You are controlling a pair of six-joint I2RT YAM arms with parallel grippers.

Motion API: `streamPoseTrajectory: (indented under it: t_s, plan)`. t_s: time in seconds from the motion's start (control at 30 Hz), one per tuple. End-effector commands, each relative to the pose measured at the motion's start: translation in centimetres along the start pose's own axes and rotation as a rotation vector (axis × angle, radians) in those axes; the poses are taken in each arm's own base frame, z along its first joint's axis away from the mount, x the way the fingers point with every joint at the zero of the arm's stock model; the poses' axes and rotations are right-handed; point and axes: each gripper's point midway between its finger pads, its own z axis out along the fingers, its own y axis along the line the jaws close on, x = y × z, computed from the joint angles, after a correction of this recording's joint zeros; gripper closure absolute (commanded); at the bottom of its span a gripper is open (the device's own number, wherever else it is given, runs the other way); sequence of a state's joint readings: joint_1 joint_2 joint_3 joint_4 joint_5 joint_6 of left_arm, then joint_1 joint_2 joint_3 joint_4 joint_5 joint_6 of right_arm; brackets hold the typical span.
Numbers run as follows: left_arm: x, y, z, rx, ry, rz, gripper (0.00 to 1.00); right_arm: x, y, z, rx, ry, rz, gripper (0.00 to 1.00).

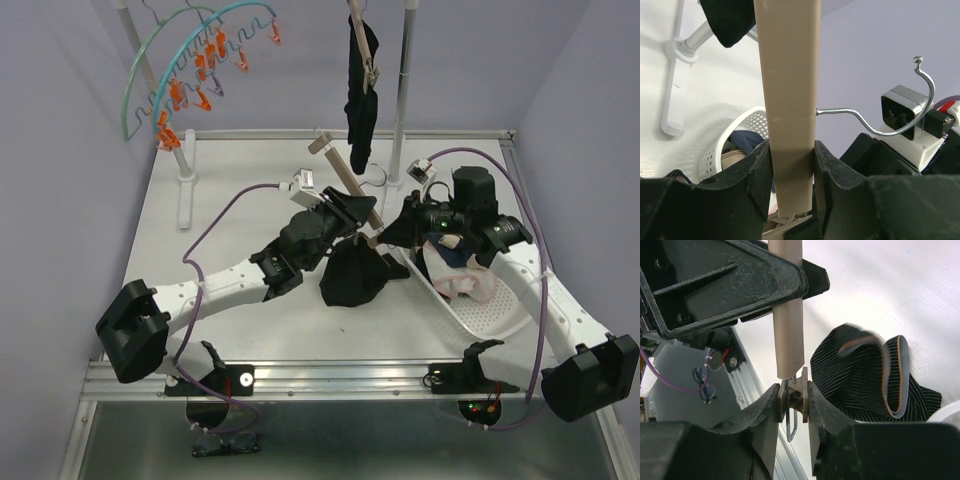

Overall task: Remove the underwear clipped to the hanger
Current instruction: Remove the underwear from the hanger, then place the hanger at the clothesline.

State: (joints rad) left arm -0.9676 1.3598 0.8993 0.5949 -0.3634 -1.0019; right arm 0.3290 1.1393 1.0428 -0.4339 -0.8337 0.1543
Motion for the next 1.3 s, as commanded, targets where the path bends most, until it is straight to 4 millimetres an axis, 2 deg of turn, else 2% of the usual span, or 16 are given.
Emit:
streamPoseTrajectory:
  t_s: [0.0, 0.03, 0.07, 0.1, 0.43, 0.57, 0.7, 0.73, 0.8, 0.87, 0.93, 1.0, 1.03, 1.07, 1.17, 1.27]
  plan:
    - [-2.7, -5.0, -0.3, 0.131, -0.07, -0.07, 0.98, -2.8, 2.1, -0.8, -0.035, -0.075, -0.11, 0.51]
    - [-2.7, -5.0, -0.4, 0.133, -0.069, -0.07, 0.98, -2.8, 2.1, -0.9, -0.031, -0.08, -0.127, 0.35]
    - [-2.9, -5.0, -0.6, 0.134, -0.072, -0.063, 0.98, -2.9, 2.4, -1.3, -0.026, -0.092, -0.142, 0.09]
    - [-3.1, -5.0, -0.8, 0.135, -0.079, -0.06, 0.98, -2.9, 2.6, -1.6, -0.025, -0.098, -0.155, 0.0]
    - [-4.0, -3.6, -4.0, 0.169, -0.022, -0.005, 0.99, -5.0, 2.8, -6.6, 0.082, -0.197, -0.376, 0.0]
    - [-5.7, -3.5, -5.2, 0.209, 0.005, 0.014, 0.99, -4.8, 0.4, -8.5, 0.239, -0.225, -0.408, 0.0]
    - [-7.9, -3.5, -6.1, 0.253, 0.032, 0.028, 0.99, -3.2, -3.2, -9.0, 0.385, -0.196, -0.398, 0.0]
    - [-8.0, -4.3, -6.4, 0.287, 0.068, 0.037, 0.99, -1.8, -4.7, -8.7, 0.416, -0.163, -0.379, 0.0]
    - [-10.0, -4.6, -6.3, 0.297, 0.054, 0.054, 0.99, 0.1, -6.3, -8.3, 0.436, -0.122, -0.362, 0.0]
    - [-10.4, -5.2, -6.2, 0.328, 0.094, 0.071, 0.99, 0.9, -7.1, -8.4, 0.447, -0.111, -0.352, 0.0]
    - [-12.4, -6.2, -6.0, 0.354, 0.083, 0.075, 0.99, 2.2, -7.6, -8.3, 0.442, -0.096, -0.349, 0.0]
    - [-12.6, -6.4, -5.4, 0.375, 0.133, 0.068, 0.99, 2.8, -7.8, -8.5, 0.439, -0.108, -0.346, 0.0]
    - [-13.6, -7.5, -5.3, 0.404, 0.127, 0.055, 0.99, 2.8, -7.6, -8.8, 0.44, -0.126, -0.366, 0.0]
    - [-13.8, -6.9, -4.6, 0.4, 0.155, 0.047, 0.99, 3.5, -7.8, -8.7, 0.436, -0.123, -0.356, 0.0]
    - [-15.0, -7.8, -3.2, 0.442, 0.189, 0.009, 0.99, 5.2, -8.4, -8.8, 0.444, -0.12, -0.354, 0.0]
    - [-16.0, -9.4, -1.6, 0.482, 0.221, -0.026, 0.99, 4.7, -8.3, -9.3, 0.467, -0.136, -0.378, 0.0]
